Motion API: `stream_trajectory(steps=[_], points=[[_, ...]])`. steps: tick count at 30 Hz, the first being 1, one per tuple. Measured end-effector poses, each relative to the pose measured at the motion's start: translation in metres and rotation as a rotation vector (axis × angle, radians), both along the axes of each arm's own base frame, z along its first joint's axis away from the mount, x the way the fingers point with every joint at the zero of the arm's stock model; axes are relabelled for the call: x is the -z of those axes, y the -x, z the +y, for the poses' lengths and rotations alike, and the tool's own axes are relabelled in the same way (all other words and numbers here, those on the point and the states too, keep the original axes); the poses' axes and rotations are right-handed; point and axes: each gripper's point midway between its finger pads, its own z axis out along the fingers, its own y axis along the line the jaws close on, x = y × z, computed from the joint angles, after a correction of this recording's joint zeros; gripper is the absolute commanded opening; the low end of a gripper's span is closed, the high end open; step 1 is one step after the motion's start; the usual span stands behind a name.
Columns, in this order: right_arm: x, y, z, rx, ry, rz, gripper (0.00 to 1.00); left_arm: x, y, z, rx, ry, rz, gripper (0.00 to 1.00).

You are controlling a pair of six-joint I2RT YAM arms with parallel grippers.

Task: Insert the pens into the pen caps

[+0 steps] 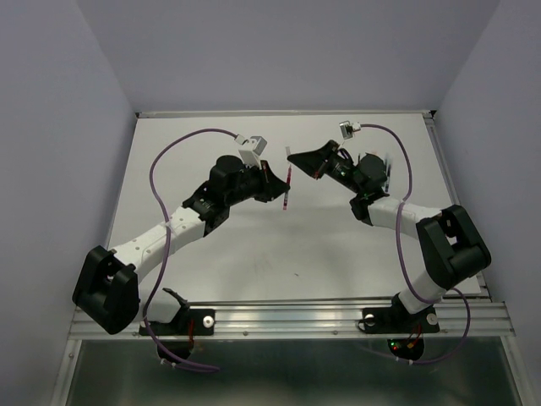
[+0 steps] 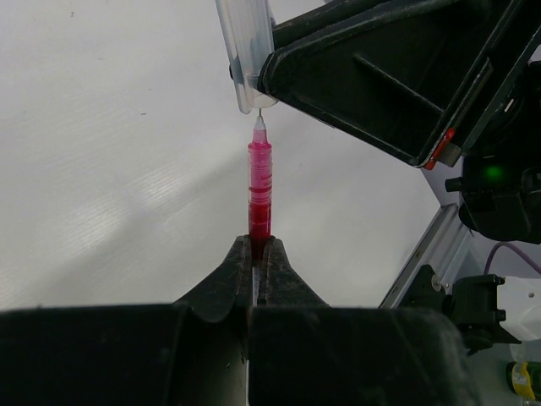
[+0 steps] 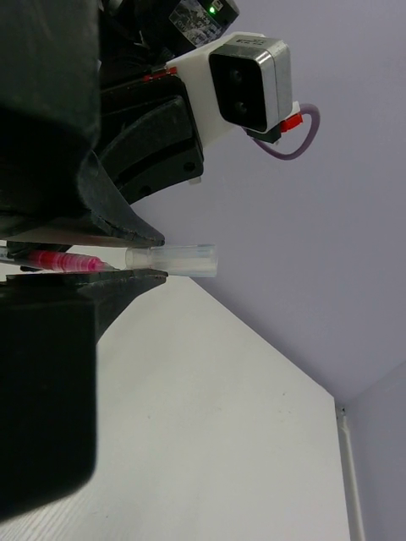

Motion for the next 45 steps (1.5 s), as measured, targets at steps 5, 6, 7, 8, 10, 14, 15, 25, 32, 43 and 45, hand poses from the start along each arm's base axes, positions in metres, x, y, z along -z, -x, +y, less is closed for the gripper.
stream_trajectory(steps=[5,6,7,8,10,14,15,25,32,43,45], points=[[-0.002,-0.002,0.0,0.007,0.003,-0.011,0.13,-0.001,0.0,0.0,-0.001,0.001,-0.002,0.0],[-0.003,-0.002,0.0,0.007,0.002,-0.013,0.13,-0.001,0.0,0.0,-0.001,0.001,-0.002,0.0],[-0.003,-0.002,0.0,0.006,0.001,-0.014,0.13,-0.001,0.0,0.0,0.0,0.001,-0.002,0.0],[-0.003,-0.002,0.0,0.006,0.001,-0.014,0.13,-0.001,0.0,0.0,-0.001,0.002,-0.003,0.0],[-0.003,-0.002,0.0,0.007,0.003,-0.012,0.13,-0.002,0.0,0.0,-0.001,0.003,-0.004,0.0],[-0.002,-0.002,0.0,0.007,0.005,-0.009,0.14,-0.004,0.001,0.001,-0.001,0.006,-0.01,0.0],[-0.002,-0.002,0.0,0.007,0.005,-0.009,0.14,-0.005,0.001,0.001,-0.002,0.008,-0.011,0.0],[-0.002,-0.002,0.0,0.005,0.004,-0.006,0.14,-0.012,0.001,0.004,-0.015,0.016,-0.029,0.0],[-0.004,-0.001,0.0,-0.001,-0.012,0.008,0.15,-0.013,0.0,0.004,-0.018,0.017,-0.031,0.0],[-0.005,-0.004,-0.001,0.019,-0.025,0.019,0.17,-0.014,0.0,0.003,-0.017,0.019,-0.034,0.0],[-0.004,-0.007,-0.003,0.036,-0.026,0.026,0.17,-0.014,0.0,0.003,-0.017,0.02,-0.034,0.0]])
